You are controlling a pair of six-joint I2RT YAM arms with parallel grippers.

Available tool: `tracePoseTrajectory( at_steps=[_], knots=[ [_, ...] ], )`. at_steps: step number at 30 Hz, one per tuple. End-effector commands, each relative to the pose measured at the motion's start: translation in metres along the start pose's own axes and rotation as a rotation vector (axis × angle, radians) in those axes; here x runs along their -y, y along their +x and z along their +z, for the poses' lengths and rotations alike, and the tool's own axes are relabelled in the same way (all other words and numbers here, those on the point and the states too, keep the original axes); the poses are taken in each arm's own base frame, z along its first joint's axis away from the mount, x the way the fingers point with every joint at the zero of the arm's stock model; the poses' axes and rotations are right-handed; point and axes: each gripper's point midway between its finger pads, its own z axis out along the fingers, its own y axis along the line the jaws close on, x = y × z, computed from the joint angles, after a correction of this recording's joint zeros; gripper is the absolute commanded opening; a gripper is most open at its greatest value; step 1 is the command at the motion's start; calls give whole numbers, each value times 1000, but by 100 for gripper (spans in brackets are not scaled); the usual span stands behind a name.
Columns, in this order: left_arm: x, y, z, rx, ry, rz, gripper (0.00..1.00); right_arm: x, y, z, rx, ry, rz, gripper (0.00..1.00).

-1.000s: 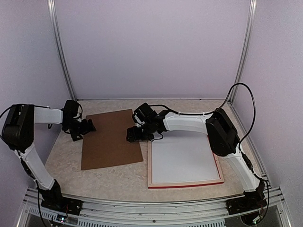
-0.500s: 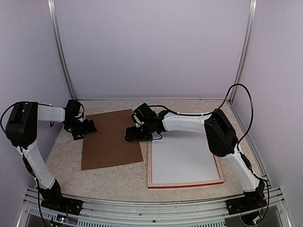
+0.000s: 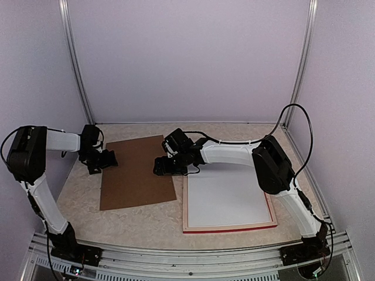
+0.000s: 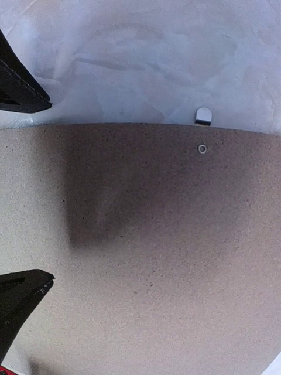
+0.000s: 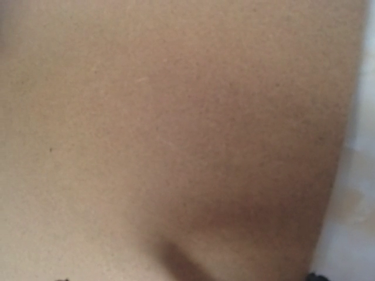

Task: Put the photo into the frame
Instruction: Pick up the backboard from the center of the board, then turn over the backboard at the center of the board.

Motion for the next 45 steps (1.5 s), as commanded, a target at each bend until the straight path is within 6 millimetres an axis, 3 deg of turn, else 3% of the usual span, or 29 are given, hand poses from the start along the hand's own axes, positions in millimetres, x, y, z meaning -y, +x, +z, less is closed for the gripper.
tracePoseTrajectory(
  at_steps=[1, 4, 11, 20, 24, 29, 37, 45],
  knots=[
    [6, 29, 10, -102, 68, -10, 89, 4, 29, 16, -67, 0, 18, 87],
    [25, 31, 7, -109, 170, -18, 82, 4, 33, 18, -75, -7, 24, 86],
    [68, 11, -34, -23, 435, -18, 71, 9, 43, 17, -95, -4, 34, 86],
    [109, -12, -119, 118, 739, 40, 66, 4, 43, 6, -102, -19, 28, 86],
    [120, -14, -144, 142, 807, 78, 62, 2, 42, 4, -102, -24, 22, 86],
    [121, -17, -152, 141, 792, 84, 52, -1, 38, 0, -94, -30, 19, 85],
    [114, -19, -143, 122, 725, 89, 37, -1, 39, 0, -98, -36, 15, 85],
    [139, -11, -156, 118, 842, 173, 36, -7, 40, -2, -95, -73, -3, 85]
  ],
)
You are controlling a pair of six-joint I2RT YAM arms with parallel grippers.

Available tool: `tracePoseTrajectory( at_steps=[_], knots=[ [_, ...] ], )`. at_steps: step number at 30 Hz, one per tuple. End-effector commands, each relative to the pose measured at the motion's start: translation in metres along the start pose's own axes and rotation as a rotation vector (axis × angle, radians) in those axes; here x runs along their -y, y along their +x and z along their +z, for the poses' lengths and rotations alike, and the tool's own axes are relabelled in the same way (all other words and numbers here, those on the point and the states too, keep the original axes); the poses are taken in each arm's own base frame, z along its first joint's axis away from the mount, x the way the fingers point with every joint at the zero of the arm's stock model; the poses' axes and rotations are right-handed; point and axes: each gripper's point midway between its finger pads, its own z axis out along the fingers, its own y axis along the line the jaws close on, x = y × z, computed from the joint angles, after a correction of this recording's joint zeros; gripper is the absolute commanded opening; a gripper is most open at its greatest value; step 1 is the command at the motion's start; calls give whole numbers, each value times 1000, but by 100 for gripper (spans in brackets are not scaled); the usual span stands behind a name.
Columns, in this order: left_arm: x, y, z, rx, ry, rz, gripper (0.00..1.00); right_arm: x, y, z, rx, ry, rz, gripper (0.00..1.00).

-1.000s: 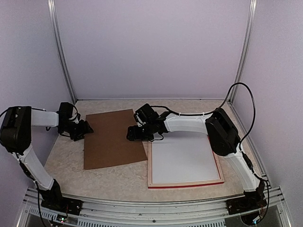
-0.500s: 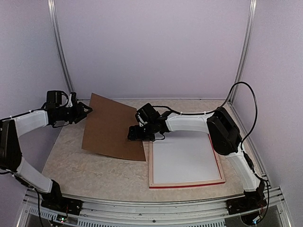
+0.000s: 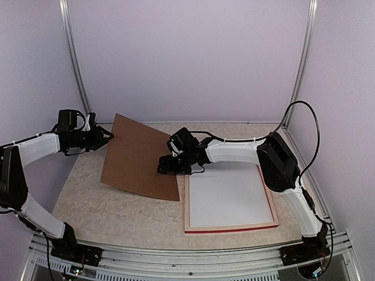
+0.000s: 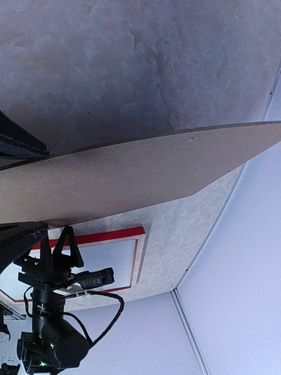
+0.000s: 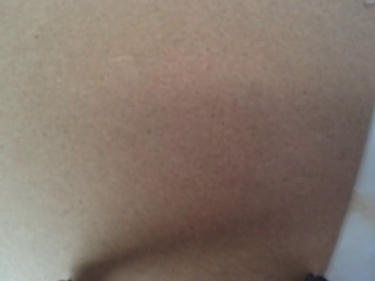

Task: Put the photo into the frame
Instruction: Turn over the backboard at the center of the board.

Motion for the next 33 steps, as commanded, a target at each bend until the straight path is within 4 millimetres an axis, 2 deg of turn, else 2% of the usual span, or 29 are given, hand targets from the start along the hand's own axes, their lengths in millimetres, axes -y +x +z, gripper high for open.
tracePoseTrajectory(
  at_steps=[1, 7, 10, 15, 20, 26, 33],
  knots=[
    [61, 30, 6, -137, 241, 68, 36, -17, 38, 8, -96, -77, -45, 85],
    [83, 33, 2, -128, 306, 131, 36, -25, 41, 2, -92, -165, -95, 85],
    [89, 30, -2, -111, 311, 147, 36, -19, 50, -2, -101, -209, -89, 85],
    [83, 28, -1, -110, 210, 162, 32, -12, 52, -10, -83, -246, -94, 85],
    [71, 31, 1, -112, 110, 124, 25, -14, 55, -9, -85, -278, -102, 85],
    [100, 26, -8, -68, 154, 165, 25, -19, 59, -9, -84, -330, -105, 85],
    [119, 23, -13, -54, 236, 177, 32, -30, 62, -17, -81, -405, -117, 85]
  ],
)
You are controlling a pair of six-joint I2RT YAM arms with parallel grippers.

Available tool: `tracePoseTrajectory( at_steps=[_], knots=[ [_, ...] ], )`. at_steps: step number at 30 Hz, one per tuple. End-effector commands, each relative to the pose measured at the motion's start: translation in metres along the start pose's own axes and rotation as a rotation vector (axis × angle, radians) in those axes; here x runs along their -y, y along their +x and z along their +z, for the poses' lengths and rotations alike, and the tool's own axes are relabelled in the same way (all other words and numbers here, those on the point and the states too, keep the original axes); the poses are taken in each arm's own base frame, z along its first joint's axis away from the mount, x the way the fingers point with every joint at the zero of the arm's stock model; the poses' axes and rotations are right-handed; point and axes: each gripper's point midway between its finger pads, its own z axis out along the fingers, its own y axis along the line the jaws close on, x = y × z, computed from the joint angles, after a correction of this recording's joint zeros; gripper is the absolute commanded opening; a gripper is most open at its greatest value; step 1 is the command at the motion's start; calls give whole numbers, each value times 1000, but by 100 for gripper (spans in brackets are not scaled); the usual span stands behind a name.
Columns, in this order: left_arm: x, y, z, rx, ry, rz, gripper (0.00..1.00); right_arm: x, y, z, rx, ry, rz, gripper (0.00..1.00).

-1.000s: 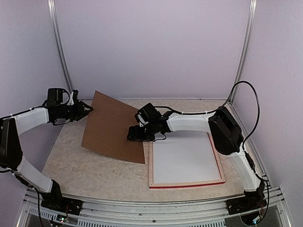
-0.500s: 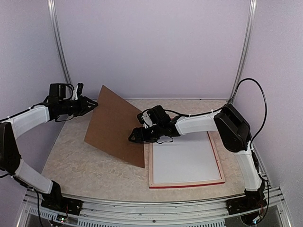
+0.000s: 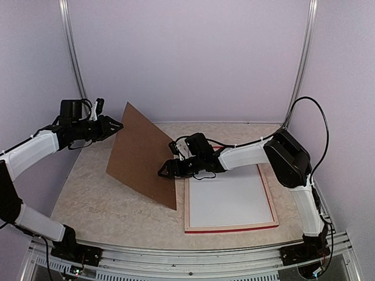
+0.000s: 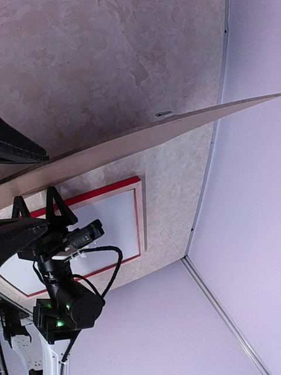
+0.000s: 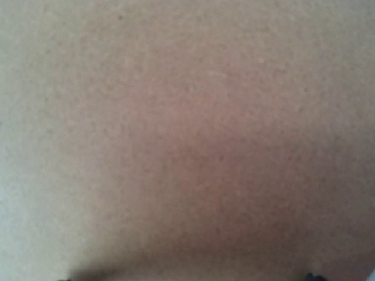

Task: Put the photo into the frame
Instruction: Turn over the backboard at the center of the board.

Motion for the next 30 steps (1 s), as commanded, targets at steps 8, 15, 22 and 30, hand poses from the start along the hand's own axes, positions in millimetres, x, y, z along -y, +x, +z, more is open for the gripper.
tracePoseTrajectory(
  at_steps=[8, 15, 22, 30],
  knots=[
    [32, 13, 10, -90, 34, 17, 37, -25, 49, 7, -112, -182, 4, 85],
    [26, 8, 17, -106, -81, 20, 29, -24, 52, 5, -116, -181, 10, 85],
    [26, 0, 10, -128, -225, 46, 6, -21, 50, 1, -117, -131, 8, 85],
    [60, -32, -21, -39, -278, 72, 0, -40, 18, -34, -55, -90, -43, 90]
  ],
)
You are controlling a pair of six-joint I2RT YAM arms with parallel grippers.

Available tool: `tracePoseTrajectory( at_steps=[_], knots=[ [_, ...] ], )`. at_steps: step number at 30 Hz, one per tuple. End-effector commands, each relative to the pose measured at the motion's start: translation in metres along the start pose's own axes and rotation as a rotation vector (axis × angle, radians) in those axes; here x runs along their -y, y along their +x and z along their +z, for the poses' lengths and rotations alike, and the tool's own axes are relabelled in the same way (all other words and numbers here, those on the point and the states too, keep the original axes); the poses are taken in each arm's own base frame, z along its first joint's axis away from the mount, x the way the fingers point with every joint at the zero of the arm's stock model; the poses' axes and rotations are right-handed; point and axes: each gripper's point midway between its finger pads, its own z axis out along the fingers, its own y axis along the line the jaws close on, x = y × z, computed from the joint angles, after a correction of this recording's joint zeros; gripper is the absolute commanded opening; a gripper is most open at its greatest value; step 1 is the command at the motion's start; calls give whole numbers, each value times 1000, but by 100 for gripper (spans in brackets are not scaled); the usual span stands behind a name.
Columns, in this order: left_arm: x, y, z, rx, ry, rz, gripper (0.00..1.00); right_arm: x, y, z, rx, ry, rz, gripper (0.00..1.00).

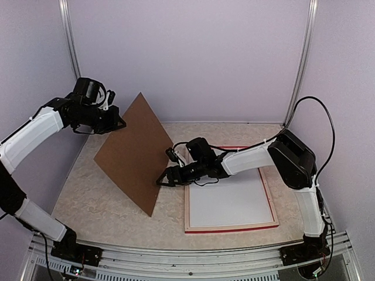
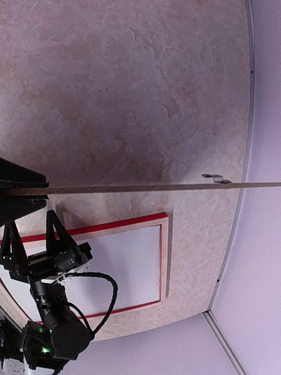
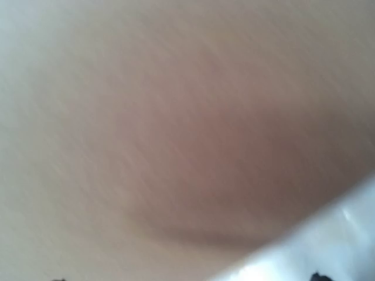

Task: Put the photo into the frame
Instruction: Turn over the backboard at the center of the board.

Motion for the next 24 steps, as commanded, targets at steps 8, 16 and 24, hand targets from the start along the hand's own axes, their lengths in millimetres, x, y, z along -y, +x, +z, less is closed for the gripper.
tracePoseTrajectory(
  at_steps=[8, 16, 24],
  knots=[
    [58, -39, -65, 152, -142, 145, 0, -21, -36, -77, 55, 193, -23, 92],
    [98, -16, -57, 110, -200, 218, 0, -27, -54, -131, 123, 198, 57, 93],
    [112, -10, -52, 116, -231, 234, 0, -7, -46, -159, 137, 290, 92, 93]
  ],
)
